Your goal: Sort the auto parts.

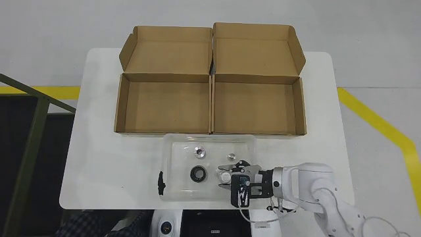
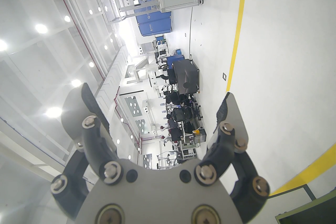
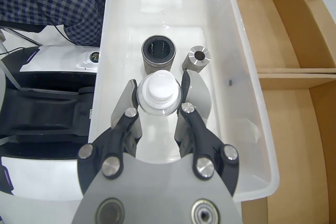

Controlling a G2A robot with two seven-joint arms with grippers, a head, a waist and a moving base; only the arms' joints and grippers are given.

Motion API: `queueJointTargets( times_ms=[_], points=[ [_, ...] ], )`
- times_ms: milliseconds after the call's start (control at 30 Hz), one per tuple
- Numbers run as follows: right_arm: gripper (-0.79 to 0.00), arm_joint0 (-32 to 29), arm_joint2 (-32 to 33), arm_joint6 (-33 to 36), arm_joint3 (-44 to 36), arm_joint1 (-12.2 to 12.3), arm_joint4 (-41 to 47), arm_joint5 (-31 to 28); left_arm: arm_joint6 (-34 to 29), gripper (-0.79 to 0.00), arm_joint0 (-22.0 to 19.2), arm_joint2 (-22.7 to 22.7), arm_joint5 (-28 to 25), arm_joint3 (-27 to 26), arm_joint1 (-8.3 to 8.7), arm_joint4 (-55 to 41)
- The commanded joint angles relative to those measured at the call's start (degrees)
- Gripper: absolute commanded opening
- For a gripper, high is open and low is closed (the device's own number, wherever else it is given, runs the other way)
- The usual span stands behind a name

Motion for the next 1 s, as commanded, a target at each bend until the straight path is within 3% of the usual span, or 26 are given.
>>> queueJointTargets(
  times_ms=[0,367,633,967],
  points=[
    [-0.785,-0.22,0.61,-0.76,-0.86,0.15,-0.07,0.32,0.0,0.0,0.0,0.0,0.0,0.0,0.0,0.0],
    [-0.785,-0.28,3.64,-12.36,-1.78,0.58,4.74,2.62,0.0,0.0,0.0,0.0,0.0,0.0,0.0,0.0],
    [-0.785,1.23,2.58,-22.82,1.52,-0.04,8.79,9.35,0.0,0.0,0.0,0.0,0.0,0.0,0.0,0.0],
    [-0.785,2.34,3.13,-28.58,4.09,-0.53,15.49,14.4,0.0,0.0,0.0,0.0,0.0,0.0,0.0,0.0]
  ],
)
